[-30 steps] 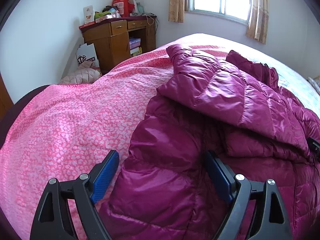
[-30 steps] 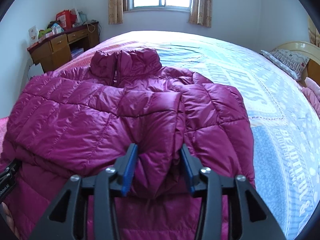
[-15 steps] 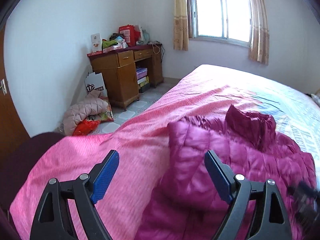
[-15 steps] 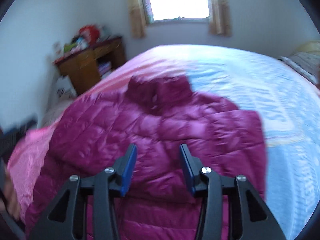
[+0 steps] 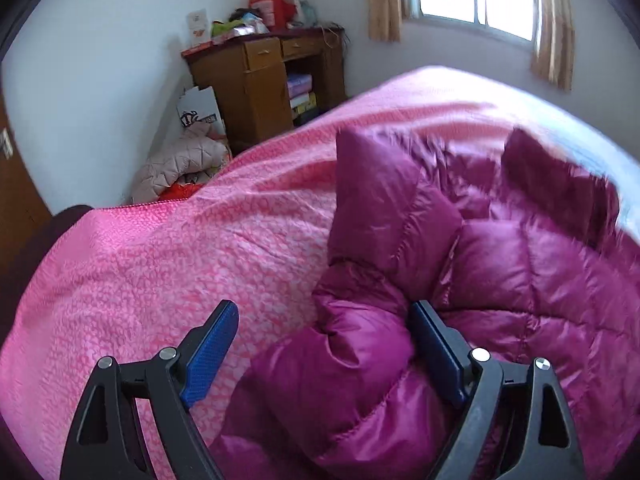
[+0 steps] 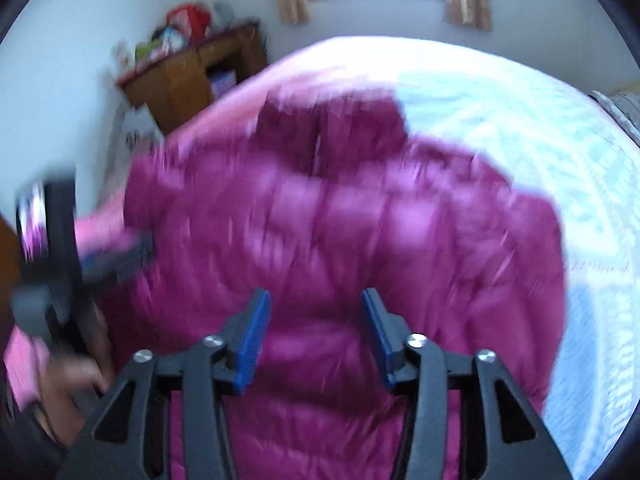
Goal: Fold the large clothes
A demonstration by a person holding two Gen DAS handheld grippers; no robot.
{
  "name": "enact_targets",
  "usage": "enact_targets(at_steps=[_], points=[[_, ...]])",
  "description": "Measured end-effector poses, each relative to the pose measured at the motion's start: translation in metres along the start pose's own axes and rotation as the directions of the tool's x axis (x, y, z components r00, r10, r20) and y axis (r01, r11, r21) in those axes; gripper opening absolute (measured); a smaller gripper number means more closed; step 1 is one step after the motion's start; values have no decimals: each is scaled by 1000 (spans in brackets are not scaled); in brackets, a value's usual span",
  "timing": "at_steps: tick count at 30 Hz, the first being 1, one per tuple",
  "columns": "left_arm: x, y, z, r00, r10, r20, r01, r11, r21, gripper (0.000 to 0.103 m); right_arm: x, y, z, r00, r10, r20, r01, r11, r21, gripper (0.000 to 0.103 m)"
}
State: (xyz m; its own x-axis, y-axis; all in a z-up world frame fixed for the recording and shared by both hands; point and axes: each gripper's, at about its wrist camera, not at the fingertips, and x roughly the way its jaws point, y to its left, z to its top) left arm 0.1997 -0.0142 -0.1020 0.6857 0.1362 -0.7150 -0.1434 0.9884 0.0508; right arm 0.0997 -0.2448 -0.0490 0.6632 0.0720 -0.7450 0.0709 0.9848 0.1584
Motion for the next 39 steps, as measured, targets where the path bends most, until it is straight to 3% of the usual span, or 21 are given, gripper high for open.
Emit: enact_targets(at_steps=[2,5,10,16,20,22,23,24,27,32,36,38,39], points=[[3,1,-2,1000,-8,-14,8,1000,-10,88,-5,-7,28,999,-13,37,11,999,42,81],[-1,4,-4,1000,-5,11,5,1000,-29,88,9,-16,77,998,-49,47,45,995,90,81],[-19,18,-11,993,-41,108,52,993,-103,88,65,-37,141,997,-67,-24,71,969,235,81],[-22,24,-12,989,-60,132,79,986,-148,88,126,-46,167,978,-132,-159,176,936,305,81],[-21,21,-9,991,-62,122,78,988,-136,88,148,-46,167,952,-203,-229,258,935,244,80],[-20,21,-9,991,-66,117,82,987,-135,88,151,-49,164,946,-211,-244,266,939,217,63],[-18,22,-6,991,-68,115,83,987,-137,88,149,-49,162,946,-208,-248,262,942,208,39],[-17,22,-6,991,-69,111,85,986,-141,88,143,-51,157,945,-204,-255,258,945,200,26],[-15,25,-4,992,-71,105,86,985,-151,88,119,-59,144,954,-187,-233,233,954,190,20],[-13,24,-2,994,-63,94,76,986,-149,88,85,-81,116,962,-161,-219,207,957,205,17],[-8,26,-1,995,-73,74,84,984,-158,88,99,-106,87,964,-119,-236,185,943,278,16],[-6,28,0,995,-80,66,89,982,-164,88,95,-112,68,987,-94,-130,131,938,319,15],[-4,28,1,995,-82,58,90,982,-165,88,92,-109,60,992,-108,-64,122,950,287,15]])
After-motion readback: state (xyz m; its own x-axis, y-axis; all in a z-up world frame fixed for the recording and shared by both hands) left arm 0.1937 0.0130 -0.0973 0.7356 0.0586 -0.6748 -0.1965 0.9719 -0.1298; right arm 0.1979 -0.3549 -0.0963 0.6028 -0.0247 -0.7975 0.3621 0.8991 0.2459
